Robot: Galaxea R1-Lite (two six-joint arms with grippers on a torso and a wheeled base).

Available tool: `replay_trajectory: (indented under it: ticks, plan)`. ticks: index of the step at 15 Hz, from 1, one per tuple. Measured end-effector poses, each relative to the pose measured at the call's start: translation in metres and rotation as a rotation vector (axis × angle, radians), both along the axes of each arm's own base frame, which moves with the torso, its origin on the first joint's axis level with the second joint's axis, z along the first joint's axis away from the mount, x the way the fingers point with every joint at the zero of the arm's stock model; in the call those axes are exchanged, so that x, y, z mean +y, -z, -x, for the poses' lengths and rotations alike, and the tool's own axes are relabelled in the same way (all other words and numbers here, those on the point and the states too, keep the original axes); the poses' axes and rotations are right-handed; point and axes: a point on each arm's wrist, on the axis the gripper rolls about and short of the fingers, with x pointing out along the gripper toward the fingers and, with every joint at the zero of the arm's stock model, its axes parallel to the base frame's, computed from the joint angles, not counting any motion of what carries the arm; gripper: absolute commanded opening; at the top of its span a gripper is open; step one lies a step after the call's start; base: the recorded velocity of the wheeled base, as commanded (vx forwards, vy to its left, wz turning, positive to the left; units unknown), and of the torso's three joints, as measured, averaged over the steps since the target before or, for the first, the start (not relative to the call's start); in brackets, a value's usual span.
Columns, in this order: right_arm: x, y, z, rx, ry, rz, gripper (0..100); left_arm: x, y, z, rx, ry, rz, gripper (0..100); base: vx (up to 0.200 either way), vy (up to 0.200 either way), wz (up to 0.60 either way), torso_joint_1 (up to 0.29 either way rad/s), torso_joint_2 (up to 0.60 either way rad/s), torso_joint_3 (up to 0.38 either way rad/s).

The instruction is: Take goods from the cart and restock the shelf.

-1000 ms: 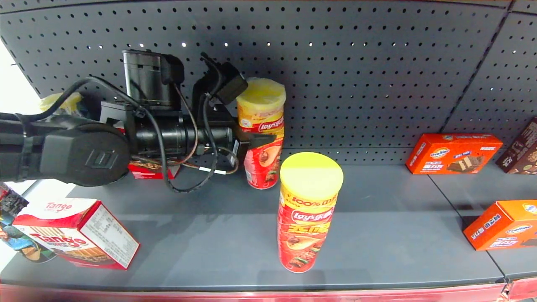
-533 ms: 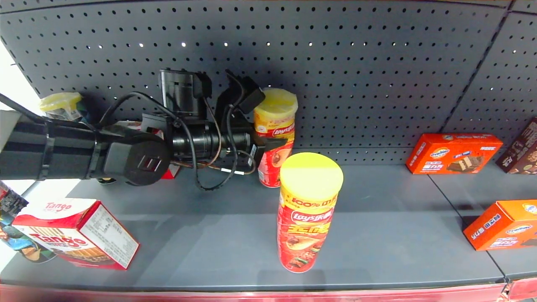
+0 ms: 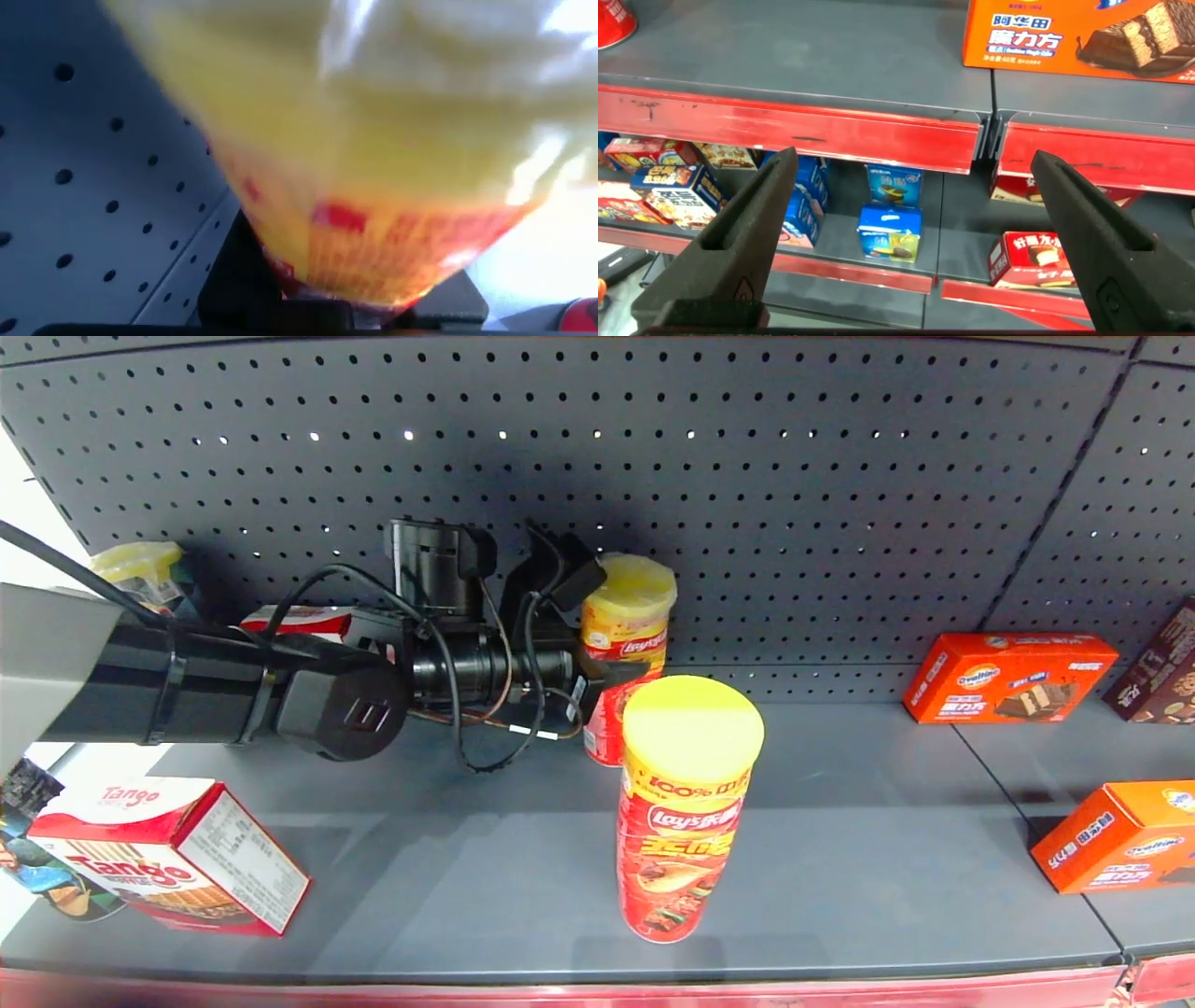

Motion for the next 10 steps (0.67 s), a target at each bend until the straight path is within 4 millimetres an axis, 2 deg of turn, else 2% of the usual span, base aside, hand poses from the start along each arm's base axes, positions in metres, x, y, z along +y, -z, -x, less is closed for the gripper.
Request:
replay_trajectory:
  ticks: [6, 10]
  plan:
    - [0.0, 0.0, 0.0, 0.0, 0.0, 0.0, 100, 0.002, 0.001, 0.001, -0.04, -0.012, 0.015, 100, 0.0, 0.0, 0.0, 0.0, 0.0, 0.0]
    - [0.0, 0.0, 0.0, 0.0, 0.0, 0.0, 100, 0.016, 0.0, 0.023, -0.02, -0.042, -0.002, 100, 0.0, 0.0, 0.0, 0.0, 0.0, 0.0]
